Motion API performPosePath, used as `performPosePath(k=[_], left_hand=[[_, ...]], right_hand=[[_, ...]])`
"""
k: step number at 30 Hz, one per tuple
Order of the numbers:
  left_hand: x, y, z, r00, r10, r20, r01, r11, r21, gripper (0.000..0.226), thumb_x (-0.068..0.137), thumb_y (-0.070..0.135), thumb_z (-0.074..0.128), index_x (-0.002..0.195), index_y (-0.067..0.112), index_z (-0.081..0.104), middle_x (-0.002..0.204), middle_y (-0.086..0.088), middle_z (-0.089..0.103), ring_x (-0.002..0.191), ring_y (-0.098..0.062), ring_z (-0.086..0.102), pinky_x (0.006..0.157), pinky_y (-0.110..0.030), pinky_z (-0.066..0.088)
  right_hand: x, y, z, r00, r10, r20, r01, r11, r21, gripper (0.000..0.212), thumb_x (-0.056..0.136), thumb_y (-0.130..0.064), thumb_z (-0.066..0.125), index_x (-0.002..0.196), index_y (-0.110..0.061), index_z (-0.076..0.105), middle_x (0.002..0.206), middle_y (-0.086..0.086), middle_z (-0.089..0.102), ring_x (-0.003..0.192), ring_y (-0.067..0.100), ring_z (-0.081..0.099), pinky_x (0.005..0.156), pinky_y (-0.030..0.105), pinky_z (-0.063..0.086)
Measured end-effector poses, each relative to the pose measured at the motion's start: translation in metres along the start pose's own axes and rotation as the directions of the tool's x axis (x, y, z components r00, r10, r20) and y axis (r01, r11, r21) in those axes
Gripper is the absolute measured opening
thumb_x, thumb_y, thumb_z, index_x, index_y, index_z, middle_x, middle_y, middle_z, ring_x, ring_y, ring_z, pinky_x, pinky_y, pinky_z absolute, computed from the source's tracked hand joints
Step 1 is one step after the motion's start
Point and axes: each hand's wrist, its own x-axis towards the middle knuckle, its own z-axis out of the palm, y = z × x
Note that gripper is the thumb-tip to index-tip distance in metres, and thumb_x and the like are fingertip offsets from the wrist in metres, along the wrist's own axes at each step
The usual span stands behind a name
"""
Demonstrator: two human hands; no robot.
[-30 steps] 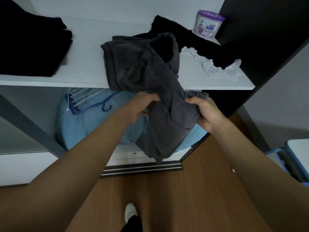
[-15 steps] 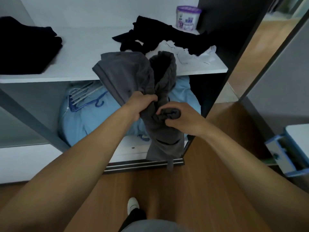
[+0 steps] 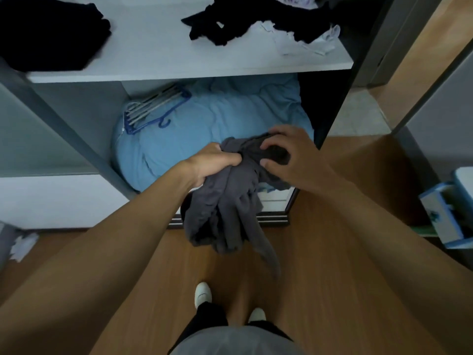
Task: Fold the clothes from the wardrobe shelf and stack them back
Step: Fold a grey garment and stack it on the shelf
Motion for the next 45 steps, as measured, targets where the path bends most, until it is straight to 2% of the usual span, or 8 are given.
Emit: performPosePath(k=[8, 10, 14, 20, 24, 34, 41, 45], left_hand=[[-0.037, 0.006, -0.017, 0.958, -0.005, 0.285, -0.102, 0.928, 0.360, 0.008, 0.054, 0.027, 0.069, 0.061, 0.026, 0.066, 0.071, 0.000, 0.070, 0.070, -0.016, 0.070, 0.067, -0.030, 0.054], [-0.048, 0.004, -0.027, 0.943, -0.019, 0.333, -0.128, 0.900, 0.416, 0.009, 0.055, 0.026, 0.068, 0.058, 0.026, 0.059, 0.067, 0.001, 0.064, 0.066, -0.015, 0.064, 0.065, -0.030, 0.048], [-0.065, -0.010, -0.050, 0.938, 0.020, 0.346, -0.166, 0.902, 0.398, 0.013, 0.056, 0.028, 0.066, 0.052, 0.028, 0.054, 0.061, 0.007, 0.057, 0.061, -0.009, 0.057, 0.059, -0.027, 0.041], [-0.076, -0.046, -0.102, 0.960, 0.184, 0.210, -0.244, 0.920, 0.307, 0.029, 0.075, 0.014, 0.064, 0.087, 0.039, 0.070, 0.088, 0.021, 0.073, 0.082, 0.004, 0.067, 0.069, -0.007, 0.048], [-0.074, -0.072, -0.124, 0.967, 0.226, 0.120, -0.255, 0.895, 0.366, 0.031, 0.087, -0.003, 0.061, 0.109, 0.018, 0.069, 0.110, 0.001, 0.073, 0.098, -0.006, 0.068, 0.089, -0.016, 0.050], [-0.080, -0.108, -0.129, 0.950, 0.293, 0.109, -0.313, 0.882, 0.352, 0.033, 0.088, -0.007, 0.058, 0.093, 0.025, 0.062, 0.086, 0.010, 0.066, 0.078, 0.001, 0.061, 0.066, -0.008, 0.043], [-0.086, -0.104, -0.135, 0.946, 0.232, 0.225, -0.274, 0.945, 0.179, 0.024, 0.096, 0.013, 0.063, 0.117, 0.023, 0.065, 0.110, 0.011, 0.073, 0.105, -0.003, 0.066, 0.092, -0.018, 0.048], [-0.084, -0.103, -0.130, 0.941, 0.136, 0.311, -0.235, 0.922, 0.309, 0.048, 0.087, 0.037, 0.076, 0.130, 0.027, 0.059, 0.128, 0.008, 0.065, 0.119, -0.006, 0.058, 0.106, -0.026, 0.043]], right_hand=[[0.006, -0.018, 0.007, 0.969, -0.113, 0.221, 0.120, 0.993, -0.018, 0.051, 0.079, -0.043, 0.074, 0.117, -0.024, 0.045, 0.120, -0.005, 0.063, 0.119, 0.012, 0.055, 0.119, 0.054, 0.012], [0.015, -0.034, 0.011, 0.914, -0.106, 0.393, 0.135, 0.990, -0.049, 0.051, 0.083, -0.042, 0.070, 0.126, -0.025, 0.048, 0.107, -0.007, 0.067, 0.104, 0.011, 0.061, 0.110, 0.043, 0.030], [0.026, -0.063, 0.024, 0.911, -0.087, 0.404, 0.146, 0.982, -0.117, 0.013, 0.087, -0.030, 0.064, 0.076, -0.030, 0.057, 0.075, -0.011, 0.057, 0.078, 0.015, 0.056, 0.076, 0.042, 0.047], [0.040, -0.099, 0.033, 0.875, -0.123, 0.468, 0.102, 0.992, 0.072, 0.031, 0.083, -0.016, 0.069, 0.060, -0.004, 0.054, 0.060, 0.011, 0.056, 0.056, 0.012, 0.046, 0.057, 0.036, 0.036], [0.039, -0.113, 0.052, 0.837, -0.080, 0.541, 0.096, 0.995, -0.003, 0.039, 0.081, -0.021, 0.071, 0.053, -0.015, 0.045, 0.055, -0.004, 0.046, 0.053, 0.008, 0.042, 0.056, 0.032, 0.031], [0.046, -0.133, 0.061, 0.907, -0.015, 0.422, -0.008, 0.999, 0.051, 0.041, 0.078, -0.022, 0.069, 0.049, -0.021, 0.040, 0.054, 0.002, 0.044, 0.053, 0.012, 0.042, 0.056, 0.035, 0.030], [0.051, -0.137, 0.068, 0.973, 0.101, 0.209, -0.098, 0.995, -0.024, 0.042, 0.079, -0.034, 0.069, 0.050, -0.022, 0.041, 0.052, -0.006, 0.045, 0.053, 0.011, 0.045, 0.056, 0.031, 0.034], [0.055, -0.142, 0.072, 0.977, 0.166, 0.136, -0.164, 0.986, -0.030, 0.043, 0.078, -0.035, 0.066, 0.049, -0.021, 0.037, 0.050, -0.006, 0.043, 0.051, 0.011, 0.044, 0.053, 0.029, 0.032]])
